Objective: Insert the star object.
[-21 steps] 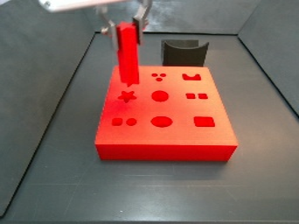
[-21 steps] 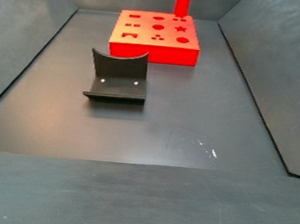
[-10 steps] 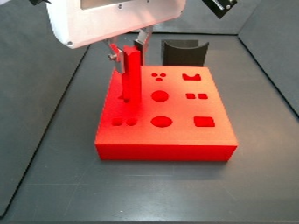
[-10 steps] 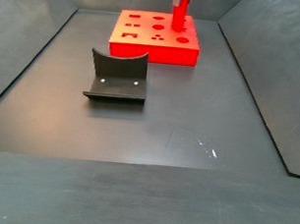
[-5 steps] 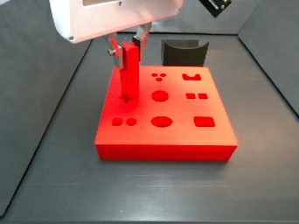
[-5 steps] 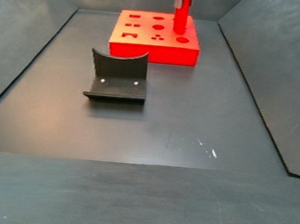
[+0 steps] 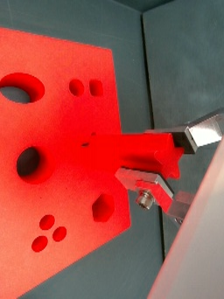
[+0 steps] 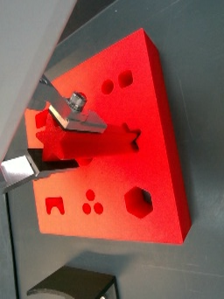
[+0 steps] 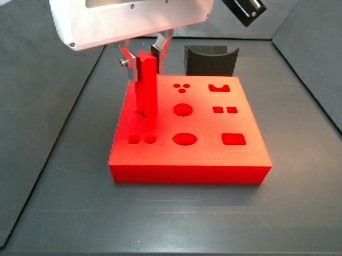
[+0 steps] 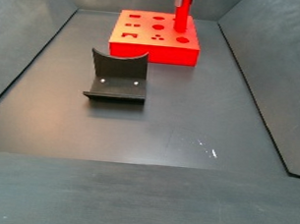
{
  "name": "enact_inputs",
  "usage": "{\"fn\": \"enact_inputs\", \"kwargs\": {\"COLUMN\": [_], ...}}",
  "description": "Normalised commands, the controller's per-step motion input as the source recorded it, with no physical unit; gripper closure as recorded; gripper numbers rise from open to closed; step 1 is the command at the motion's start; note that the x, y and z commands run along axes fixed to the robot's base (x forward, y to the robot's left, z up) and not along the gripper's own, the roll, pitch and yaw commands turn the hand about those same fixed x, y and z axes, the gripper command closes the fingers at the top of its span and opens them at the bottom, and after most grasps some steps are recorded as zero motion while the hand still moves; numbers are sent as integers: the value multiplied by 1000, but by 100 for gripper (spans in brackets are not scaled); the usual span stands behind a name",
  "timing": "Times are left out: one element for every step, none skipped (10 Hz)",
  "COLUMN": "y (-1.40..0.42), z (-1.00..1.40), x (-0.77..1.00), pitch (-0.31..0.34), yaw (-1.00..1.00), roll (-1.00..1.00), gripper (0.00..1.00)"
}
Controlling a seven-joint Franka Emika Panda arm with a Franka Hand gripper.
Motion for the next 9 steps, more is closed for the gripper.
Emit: {"fn": "enact_inputs", "kwargs": {"y": [80,0,-134,-117,-54,0,0,-17,0], "z": [0,0,0,0,0,-69,-49,-86,-106], "x": [-94,-154,-63,0,120,163,309,197,0], "pitch": [46,0,-9,0,0,16,41,56,19], "yaw": [-111,-9,66,74,0,0,0,-34,-14], "roll": [-21,-21,0,0,0,0,0,0,0], "gripper": [100,100,100,100,100,100,100,100,100]}}
